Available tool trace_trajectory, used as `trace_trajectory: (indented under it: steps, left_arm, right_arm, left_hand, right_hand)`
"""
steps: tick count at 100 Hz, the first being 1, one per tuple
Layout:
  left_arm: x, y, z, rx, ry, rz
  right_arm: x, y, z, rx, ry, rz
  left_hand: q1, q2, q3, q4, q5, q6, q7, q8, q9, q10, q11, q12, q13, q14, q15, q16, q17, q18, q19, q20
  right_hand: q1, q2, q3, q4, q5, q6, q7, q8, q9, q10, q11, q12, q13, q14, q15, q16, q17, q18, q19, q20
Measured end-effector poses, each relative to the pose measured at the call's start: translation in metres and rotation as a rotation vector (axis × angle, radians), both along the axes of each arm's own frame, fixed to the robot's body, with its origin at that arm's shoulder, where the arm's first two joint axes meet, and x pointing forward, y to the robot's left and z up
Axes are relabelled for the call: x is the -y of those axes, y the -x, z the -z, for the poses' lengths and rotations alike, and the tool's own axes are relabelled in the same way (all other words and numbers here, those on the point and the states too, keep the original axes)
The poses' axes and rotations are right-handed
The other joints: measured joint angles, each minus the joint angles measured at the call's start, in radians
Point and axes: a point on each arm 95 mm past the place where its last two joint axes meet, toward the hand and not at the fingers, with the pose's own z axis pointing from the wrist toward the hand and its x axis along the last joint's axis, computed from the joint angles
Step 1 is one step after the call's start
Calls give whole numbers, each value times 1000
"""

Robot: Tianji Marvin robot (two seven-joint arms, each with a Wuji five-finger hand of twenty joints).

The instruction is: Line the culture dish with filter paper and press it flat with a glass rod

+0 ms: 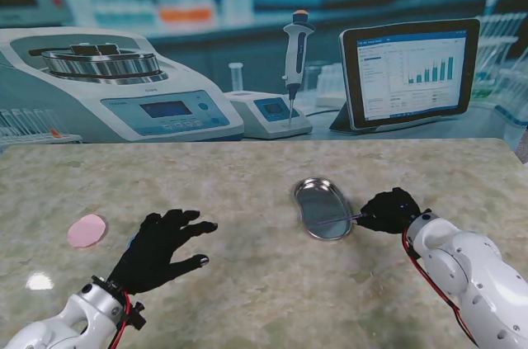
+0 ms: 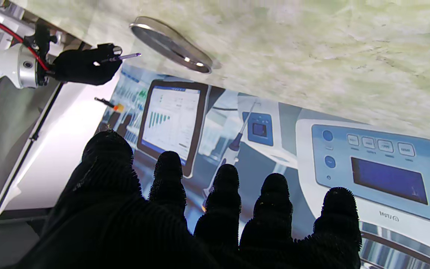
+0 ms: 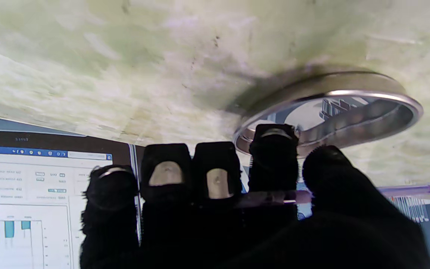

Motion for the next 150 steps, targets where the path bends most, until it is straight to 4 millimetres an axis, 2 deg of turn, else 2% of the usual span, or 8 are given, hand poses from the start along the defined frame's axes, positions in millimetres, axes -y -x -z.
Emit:
trace_trajectory:
  steps: [50, 77, 89, 106, 125, 137, 150]
  left_arm:
    - [2, -1, 14, -50, 24, -9]
    - [1, -2, 16, -55, 26, -13]
    - [1, -2, 16, -56, 28, -16]
    - [0, -2, 16, -56, 28, -17]
    - [0, -2, 16, -56, 30, -19]
    - [-1, -2, 16, -59, 33, -22]
    - [-2, -2, 16, -60, 34, -25]
  right_arm:
    - [-1, -19, 19, -21, 88, 20]
    - [-1, -22, 25, -31, 104, 18]
    - [-2, -23, 27, -35, 117, 9]
    - [-4, -24, 28, -40, 129, 2]
    - [-5, -24, 28, -38, 142, -4]
    - [-6, -24, 28, -38, 148, -6]
    - [-6, -24, 28, -41, 159, -11]
  left_hand:
    - [0, 0, 0, 0, 0, 0, -9, -3, 0, 0, 0, -10, -10, -1, 0, -12, -5, -3, -8, 0]
    - [0, 0, 0, 0, 0, 0, -9, -3, 0, 0, 0, -10, -10, -1, 0, -12, -5, -3, -10, -1]
    - [0, 0, 0, 0, 0, 0, -9, -3, 0, 0, 0, -10, -10, -1, 0, -13, -5, -3, -10, -1]
    - [0, 0, 0, 0, 0, 0, -9, -3, 0, 0, 0, -10, -10, -1, 0, -13, -5, -3, -10, -1]
    - [0, 0, 0, 0, 0, 0, -9, -3, 0, 0, 0, -10, -10, -1, 0, -13, -3, -3, -10, -1]
    - [0, 0, 0, 0, 0, 0, -9, -3, 0, 0, 0, -10, -10, -1, 0, -13, -1, -3, -10, -1]
    - [0, 0, 0, 0, 0, 0, -9, -3, 0, 0, 0, -10, -10, -1, 0, -13, -1, -3, -10, -1]
  right_hand:
    - [0, 2, -1, 1, -33, -3, -1, -14, -20, -15, 0, 0, 0, -17, 0, -2, 7, -2, 1, 0]
    - [18, 12, -4, 10, -77, -3, -4, -36, -32, -16, 1, 0, 0, -22, 0, -2, 9, -2, 6, -1]
    - [34, 12, -4, 17, -105, -2, -23, -49, -55, -26, 1, 0, -1, -26, 0, -2, 8, -23, 7, -2]
    - [80, 12, -4, 17, -156, 11, -57, -159, -82, -29, 0, 0, -1, -32, 0, -2, 4, -24, 7, -2]
    - [104, -1, 7, 10, -215, 11, -92, -235, -94, -38, -49, -21, -16, -33, -3, -14, -2, -33, 7, -3]
    - [123, -13, 11, 0, -224, 11, -94, -272, -96, -38, -98, -58, -46, -34, -29, -41, -3, -38, 7, -4]
    - [136, -40, 42, -6, -284, 7, -107, -322, -142, -39, -162, -129, -81, -19, -79, -102, -8, -50, 7, -15]
